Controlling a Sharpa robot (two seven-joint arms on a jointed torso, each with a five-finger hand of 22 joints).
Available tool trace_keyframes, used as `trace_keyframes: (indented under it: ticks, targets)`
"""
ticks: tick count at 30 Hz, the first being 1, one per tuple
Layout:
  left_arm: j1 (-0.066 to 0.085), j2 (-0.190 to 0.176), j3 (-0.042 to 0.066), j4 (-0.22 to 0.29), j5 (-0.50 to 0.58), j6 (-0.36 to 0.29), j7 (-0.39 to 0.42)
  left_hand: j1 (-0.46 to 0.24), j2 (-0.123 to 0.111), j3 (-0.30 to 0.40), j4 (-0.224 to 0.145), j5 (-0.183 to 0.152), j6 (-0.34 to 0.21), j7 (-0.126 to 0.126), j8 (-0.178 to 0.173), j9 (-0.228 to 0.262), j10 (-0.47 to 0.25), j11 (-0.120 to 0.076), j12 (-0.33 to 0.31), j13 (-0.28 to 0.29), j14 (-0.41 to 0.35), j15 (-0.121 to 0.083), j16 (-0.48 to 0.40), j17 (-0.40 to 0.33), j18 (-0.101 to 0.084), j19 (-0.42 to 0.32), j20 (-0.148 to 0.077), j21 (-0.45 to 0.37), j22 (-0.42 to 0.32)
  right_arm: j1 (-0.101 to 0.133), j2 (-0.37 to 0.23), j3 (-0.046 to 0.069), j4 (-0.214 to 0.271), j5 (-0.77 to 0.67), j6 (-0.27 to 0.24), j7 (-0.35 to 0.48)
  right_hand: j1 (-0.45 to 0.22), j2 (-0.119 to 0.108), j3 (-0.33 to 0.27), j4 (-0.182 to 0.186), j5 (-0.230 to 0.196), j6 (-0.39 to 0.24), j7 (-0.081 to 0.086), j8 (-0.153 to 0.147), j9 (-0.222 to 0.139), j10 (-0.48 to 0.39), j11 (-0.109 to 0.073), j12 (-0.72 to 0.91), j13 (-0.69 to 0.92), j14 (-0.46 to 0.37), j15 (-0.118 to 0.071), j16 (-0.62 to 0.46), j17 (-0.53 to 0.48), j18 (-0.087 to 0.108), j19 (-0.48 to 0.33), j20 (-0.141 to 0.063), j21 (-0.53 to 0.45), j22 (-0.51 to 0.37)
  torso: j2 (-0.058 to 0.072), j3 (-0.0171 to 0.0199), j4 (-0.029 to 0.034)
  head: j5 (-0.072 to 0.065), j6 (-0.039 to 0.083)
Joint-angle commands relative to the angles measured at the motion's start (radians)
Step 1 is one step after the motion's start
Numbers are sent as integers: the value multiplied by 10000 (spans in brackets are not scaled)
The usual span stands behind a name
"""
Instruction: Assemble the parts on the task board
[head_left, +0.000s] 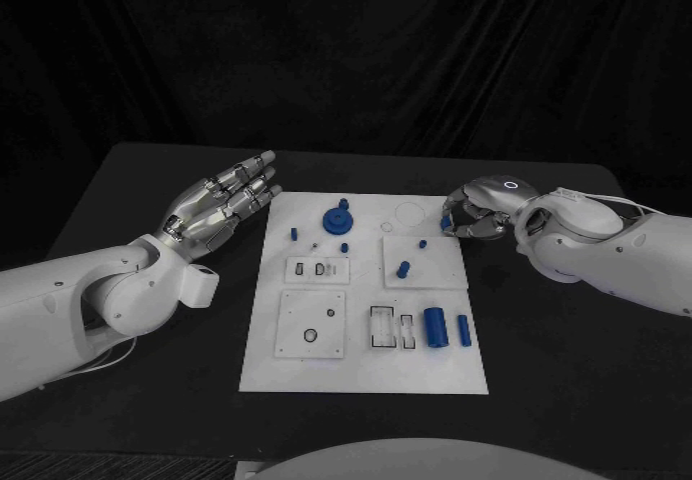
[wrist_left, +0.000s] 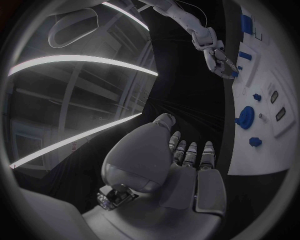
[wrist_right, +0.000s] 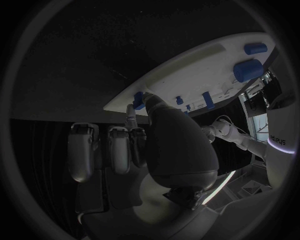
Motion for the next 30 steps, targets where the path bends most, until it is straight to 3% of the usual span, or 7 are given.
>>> trace_keyframes:
  ticks: [1,13,20,22,23,30]
  targets:
    - [-12,16,8,3,-23,153,109,102,-3,82,-2,53,-40,7,32,2,-10,89,12,1,-17,53,-25,-17,121,-10,73,-34,7,-37,21,4,-19,-15,11,-100,96,-6,8,-89,45,-81,-32,50,23,1049,71,36,2635,1038,77,27,2635,-123,683,67,-48,2381,-1,-1,3,-3,-13]
    - [-18,19,8,-16,-23,195,77,103,-4,111,-14,52,-53,8,29,0,-13,90,8,0,-17,62,-25,-17,118,-10,77,-34,7,-61,94,5,-59,-15,34,-61,88,-23,-2,-120,-93,-530,-72,48,77,1049,43,36,2635,1038,62,27,2635,-110,654,56,-98,2364,2,-3,5,-2,-27]
    - [-22,33,8,-24,-23,224,55,102,-5,125,-20,52,-48,11,30,1,-13,94,12,1,-18,65,-27,-18,117,-11,79,-35,6,-64,104,5,-69,-15,93,-51,251,33,301,-317,1429,-597,-85,215,81,1049,21,36,2635,1038,27,27,2635,-104,638,19,-123,2356,-1,-1,5,-5,-31]
    - [-23,32,8,-25,-23,229,50,102,-5,125,-20,52,-48,11,30,1,-13,94,12,1,-18,65,-27,-18,117,-11,79,-35,6,-65,105,5,-71,-15,107,-51,255,25,340,-336,1582,-596,-84,231,78,1049,22,36,2635,1038,26,27,2635,-102,633,18,-132,2353,-1,-1,5,-5,-31]
    - [-24,30,8,-25,-23,230,48,102,-5,125,-20,52,-48,11,30,1,-13,94,12,1,-18,65,-27,-18,117,-11,79,-35,6,-66,103,5,-72,-15,117,-49,269,20,413,-370,1852,-580,-80,264,77,1049,23,36,2635,1038,26,27,2635,-99,627,16,-142,2350,2,-2,6,0,-34]
    - [-28,23,7,-26,-23,234,38,102,-5,125,-20,52,-48,11,30,1,-13,94,12,1,-18,65,-27,-18,117,-11,79,-35,6,-67,102,5,-79,-15,181,-21,262,-19,527,-419,2188,-611,-78,287,62,1049,23,36,2635,1038,28,27,2635,-95,617,18,-159,2344,0,-5,1,9,-49]
